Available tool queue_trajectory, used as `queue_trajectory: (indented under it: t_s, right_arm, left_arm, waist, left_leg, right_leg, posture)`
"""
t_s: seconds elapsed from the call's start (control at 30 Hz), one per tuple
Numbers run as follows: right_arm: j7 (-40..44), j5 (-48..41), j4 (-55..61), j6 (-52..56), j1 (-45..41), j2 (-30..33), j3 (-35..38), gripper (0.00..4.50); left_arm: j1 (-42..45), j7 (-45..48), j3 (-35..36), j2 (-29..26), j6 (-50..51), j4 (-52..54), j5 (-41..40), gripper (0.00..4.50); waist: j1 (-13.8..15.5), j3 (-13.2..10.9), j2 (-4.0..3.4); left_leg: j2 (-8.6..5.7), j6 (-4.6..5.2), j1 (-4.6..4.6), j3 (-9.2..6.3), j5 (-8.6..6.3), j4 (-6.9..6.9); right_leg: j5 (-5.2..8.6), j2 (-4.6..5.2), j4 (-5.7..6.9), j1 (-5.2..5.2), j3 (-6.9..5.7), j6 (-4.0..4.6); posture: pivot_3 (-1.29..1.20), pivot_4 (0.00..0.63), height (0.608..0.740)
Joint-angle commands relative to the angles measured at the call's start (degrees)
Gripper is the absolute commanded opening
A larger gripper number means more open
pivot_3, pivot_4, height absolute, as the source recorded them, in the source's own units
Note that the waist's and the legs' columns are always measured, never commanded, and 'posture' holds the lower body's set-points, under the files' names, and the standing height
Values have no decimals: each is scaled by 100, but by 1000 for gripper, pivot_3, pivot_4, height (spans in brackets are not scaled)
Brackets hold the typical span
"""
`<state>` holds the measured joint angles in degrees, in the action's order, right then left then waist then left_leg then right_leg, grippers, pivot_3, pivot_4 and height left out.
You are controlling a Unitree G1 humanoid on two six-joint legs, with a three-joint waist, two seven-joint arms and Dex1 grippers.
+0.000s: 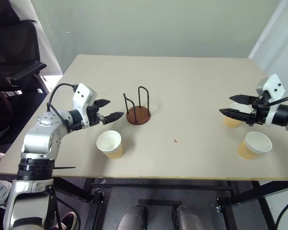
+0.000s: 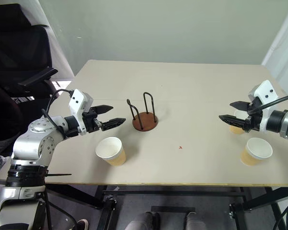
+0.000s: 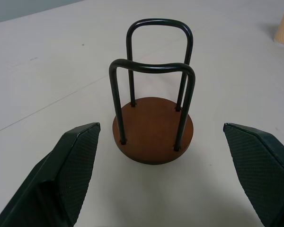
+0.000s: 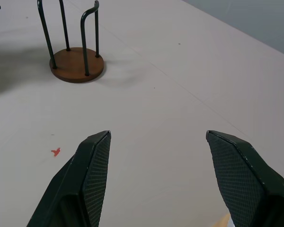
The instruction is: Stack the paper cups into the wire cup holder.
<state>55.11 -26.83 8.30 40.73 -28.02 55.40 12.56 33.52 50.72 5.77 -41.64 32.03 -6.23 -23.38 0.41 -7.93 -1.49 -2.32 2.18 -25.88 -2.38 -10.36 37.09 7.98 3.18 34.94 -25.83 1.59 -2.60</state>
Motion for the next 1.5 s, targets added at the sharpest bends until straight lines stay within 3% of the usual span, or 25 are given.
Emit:
queue_trajectory:
  t_s: [0.03, 0.4, 0.7, 1.1, 1.5]
  right_arm:
    - [-31, -56, 183, -44, -69, 107, 135, 3268]
    - [-29, -29, 176, -69, -47, 121, 140, 3268]
    - [-43, -2, 142, -92, -77, 123, 125, 3268]
    - [-58, 16, 124, -107, -126, 171, 120, 3268]
    - [-118, -34, 230, -61, -40, 216, 212, 3268]
  left_arm:
    - [74, 70, 141, -45, -42, 217, -98, 4474]
    - [136, -28, 131, 11, 104, 179, -143, 4474]
    - [118, -298, -121, 427, 113, 107, -22, 4474]
    - [1207, -395, -583, 964, -510, -1371, 679, 4474]
    - [1610, -42, -828, 1304, -721, -1880, 860, 4474]
  waist:
    - [0, 0, 0]
    - [0, 0, 0]
    - [5, 0, 0]
    - [22, 0, 1]
    - [29, -1, 1]
  left_leg:
    - [0, 0, 0, 0, 0, 0]
    - [0, 12, 0, 0, 8, 0]
    - [-1, 15, 1, 1, 11, 3]
    - [-3, 12, 0, 2, 23, 9]
    - [-3, 22, -4, 2, 28, 9]
  right_leg:
    - [0, 0, 0, 0, 0, 0]
    - [-1, 0, 0, 0, 0, -2]
    - [-4, 1, 0, 5, 0, -6]
    - [-16, 2, -2, 10, 2, -31]
    - [-10, 1, -4, 9, 2, -61]
  posture:
    - [0, 150, 740]
    - [0, 150, 740]
    - [0, 150, 740]
    - [0, 150, 740]
    - [0, 150, 740]
